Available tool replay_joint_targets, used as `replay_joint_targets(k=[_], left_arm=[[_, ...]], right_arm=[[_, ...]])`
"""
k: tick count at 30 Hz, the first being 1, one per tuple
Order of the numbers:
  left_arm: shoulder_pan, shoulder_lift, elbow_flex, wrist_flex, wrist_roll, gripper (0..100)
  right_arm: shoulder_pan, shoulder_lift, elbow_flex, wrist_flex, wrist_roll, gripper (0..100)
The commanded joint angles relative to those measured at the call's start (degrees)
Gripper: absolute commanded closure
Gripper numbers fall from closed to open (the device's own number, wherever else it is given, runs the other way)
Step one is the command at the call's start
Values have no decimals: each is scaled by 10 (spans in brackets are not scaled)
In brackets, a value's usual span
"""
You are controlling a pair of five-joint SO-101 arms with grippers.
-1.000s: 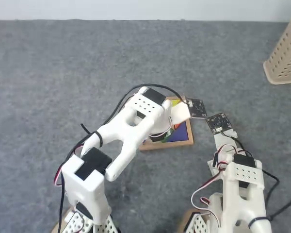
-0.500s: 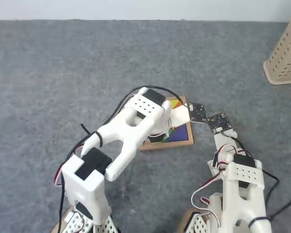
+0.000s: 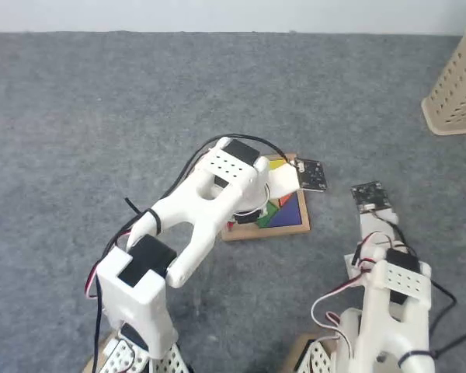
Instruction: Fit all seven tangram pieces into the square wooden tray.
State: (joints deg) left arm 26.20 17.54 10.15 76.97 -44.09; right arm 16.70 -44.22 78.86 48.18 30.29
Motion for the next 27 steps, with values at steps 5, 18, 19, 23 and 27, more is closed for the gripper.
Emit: replay_joint_targets(k=[5,18,19,23,27], left_arm=[[0,-7,0,-6,-7,987],[0,-7,0,17,-6,892],[2,-7,0,18,-6,871],[-3,-8,-3,17,-6,848],[-3,-11,-6,14,-6,848]], right_arm=[[18,-15,-5,-14,-6,991],[1,-15,-3,-15,-5,991],[1,-15,-3,-15,-5,991],[1,-15,-3,-15,-5,991],[1,-15,-2,-14,-5,991]])
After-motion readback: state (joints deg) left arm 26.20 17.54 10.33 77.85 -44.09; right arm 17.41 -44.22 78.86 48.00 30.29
